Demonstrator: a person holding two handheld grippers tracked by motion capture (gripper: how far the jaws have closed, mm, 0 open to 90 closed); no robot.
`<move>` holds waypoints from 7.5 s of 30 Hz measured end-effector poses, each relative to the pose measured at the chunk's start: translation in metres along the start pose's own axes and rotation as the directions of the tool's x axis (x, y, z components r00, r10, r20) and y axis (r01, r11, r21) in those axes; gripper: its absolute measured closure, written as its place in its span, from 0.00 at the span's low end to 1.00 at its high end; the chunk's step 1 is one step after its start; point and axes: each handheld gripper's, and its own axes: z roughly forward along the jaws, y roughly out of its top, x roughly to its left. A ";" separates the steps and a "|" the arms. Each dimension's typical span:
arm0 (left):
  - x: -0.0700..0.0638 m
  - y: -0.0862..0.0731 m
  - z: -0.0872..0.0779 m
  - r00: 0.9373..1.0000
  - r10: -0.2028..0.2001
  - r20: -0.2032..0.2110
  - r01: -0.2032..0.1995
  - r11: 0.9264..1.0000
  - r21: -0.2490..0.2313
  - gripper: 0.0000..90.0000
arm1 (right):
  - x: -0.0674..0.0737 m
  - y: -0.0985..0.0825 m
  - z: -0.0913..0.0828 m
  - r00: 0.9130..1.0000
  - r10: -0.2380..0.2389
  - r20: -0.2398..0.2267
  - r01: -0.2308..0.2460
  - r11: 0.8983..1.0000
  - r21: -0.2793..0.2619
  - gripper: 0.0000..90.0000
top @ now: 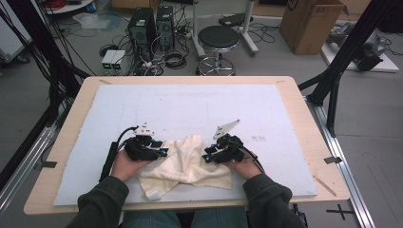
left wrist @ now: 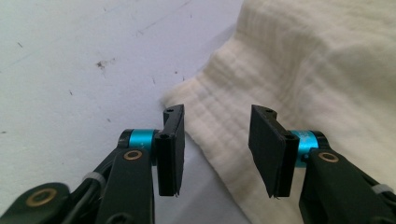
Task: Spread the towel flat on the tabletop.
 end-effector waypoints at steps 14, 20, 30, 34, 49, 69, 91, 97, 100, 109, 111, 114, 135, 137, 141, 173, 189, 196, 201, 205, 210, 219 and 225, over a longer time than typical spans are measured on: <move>-0.012 -0.001 -0.010 0.994 0.088 -0.064 -0.088 0.996 0.012 0.96 | 0.004 -0.012 -0.039 0.991 -0.008 0.133 0.013 0.999 -0.034 0.95; -0.006 -0.008 -0.020 0.996 0.061 -0.067 -0.061 0.998 0.008 0.96 | -0.001 -0.043 -0.062 0.986 0.070 0.149 -0.068 0.997 -0.020 0.85; 0.007 -0.007 -0.021 0.994 -0.074 -0.083 0.069 0.996 -0.056 0.68 | -0.025 -0.046 -0.077 0.968 0.199 0.156 -0.174 0.972 -0.160 0.74; 0.009 -0.008 -0.017 0.991 -0.094 -0.092 0.091 0.995 -0.043 0.67 | -0.035 -0.046 -0.060 0.961 0.236 0.146 -0.222 0.969 -0.108 0.74; 0.005 -0.008 -0.005 0.991 -0.057 -0.119 0.059 0.998 0.015 0.71 | -0.021 -0.023 -0.060 0.902 0.090 0.422 -0.083 0.996 -0.034 0.80; 0.008 -0.008 -0.002 0.982 -0.082 -0.169 0.082 0.997 -0.011 0.67 | -0.035 -0.041 -0.038 0.950 0.146 0.276 -0.132 0.989 -0.067 0.76; 0.077 0.062 -0.001 0.940 -0.221 -0.261 0.155 0.956 -0.250 0.95 | -0.094 0.021 -0.067 0.901 0.154 0.406 -0.117 0.987 -0.114 0.87; 0.092 0.070 0.006 0.941 -0.265 -0.211 0.206 0.942 -0.266 0.68 | -0.128 0.036 -0.072 0.870 0.298 0.392 -0.228 0.949 -0.216 0.70; 0.087 0.059 0.003 0.954 -0.240 -0.178 0.195 0.951 -0.239 0.65 | -0.118 0.030 -0.066 0.902 0.238 0.361 -0.189 0.968 -0.166 0.67; 0.053 0.022 -0.024 0.982 -0.159 -0.102 0.130 0.961 -0.243 0.61 | -0.069 0.010 -0.063 0.959 0.164 0.229 -0.141 0.984 -0.113 0.57; 0.040 0.015 -0.032 0.989 -0.110 -0.100 0.085 0.970 -0.227 0.58 | -0.051 0.007 -0.065 0.970 0.122 0.212 -0.093 0.985 -0.143 0.58; 0.023 0.007 -0.044 0.994 -0.073 -0.081 0.052 0.972 -0.229 0.56 | -0.030 -0.002 -0.065 0.974 0.073 0.213 -0.046 0.991 -0.130 0.57; -0.036 -0.059 -0.052 0.989 0.104 0.108 -0.099 0.994 -0.052 0.60 | 0.030 -0.064 -0.048 0.994 -0.089 0.061 0.089 0.996 -0.002 0.60; -0.038 -0.061 -0.048 0.985 0.127 0.118 -0.125 0.992 -0.024 0.64 | 0.031 -0.064 -0.047 0.991 -0.107 0.083 0.108 0.994 0.003 0.66; -0.038 -0.062 -0.048 0.986 0.142 0.092 -0.139 0.990 -0.032 0.74 | 0.029 -0.065 -0.048 0.992 -0.098 0.076 0.098 0.995 0.002 0.81; -0.048 -0.062 -0.064 0.973 0.170 0.156 -0.156 0.983 -0.098 0.91 | 0.030 -0.077 -0.069 0.999 -0.032 -0.022 0.030 0.997 -0.071 0.83; -0.036 -0.060 -0.062 0.989 0.121 0.089 -0.107 0.984 -0.144 0.53 | 0.013 -0.070 -0.071 0.997 0.057 0.048 -0.048 0.984 -0.171 0.56; -0.033 -0.058 -0.064 0.994 0.087 0.062 -0.075 0.983 -0.166 0.50 | 0.010 -0.068 -0.070 0.995 0.080 0.067 -0.067 0.981 -0.182 0.48; -0.030 -0.055 -0.064 0.997 0.070 0.040 -0.062 0.983 -0.174 0.46 | 0.009 -0.067 -0.070 0.991 0.101 0.085 -0.083 0.977 -0.197 0.40; -0.029 -0.054 -0.063 0.998 0.054 0.026 -0.049 0.982 -0.184 0.43 | 0.006 -0.065 -0.071 0.987 0.116 0.108 -0.092 0.973 -0.210 0.33; -0.029 -0.052 -0.060 0.998 0.053 0.015 -0.050 0.982 -0.183 0.41 | 0.004 -0.064 -0.071 0.983 0.127 0.129 -0.097 0.971 -0.218 0.31; -0.030 -0.051 -0.060 0.998 0.054 0.016 -0.051 0.983 -0.178 0.40 | 0.004 -0.064 -0.071 0.984 0.123 0.131 -0.093 0.972 -0.216 0.30; -0.030 -0.051 -0.060 0.998 0.059 0.019 -0.055 0.983 -0.175 0.40 | 0.005 -0.064 -0.070 0.985 0.113 0.131 -0.083 0.974 -0.211 0.30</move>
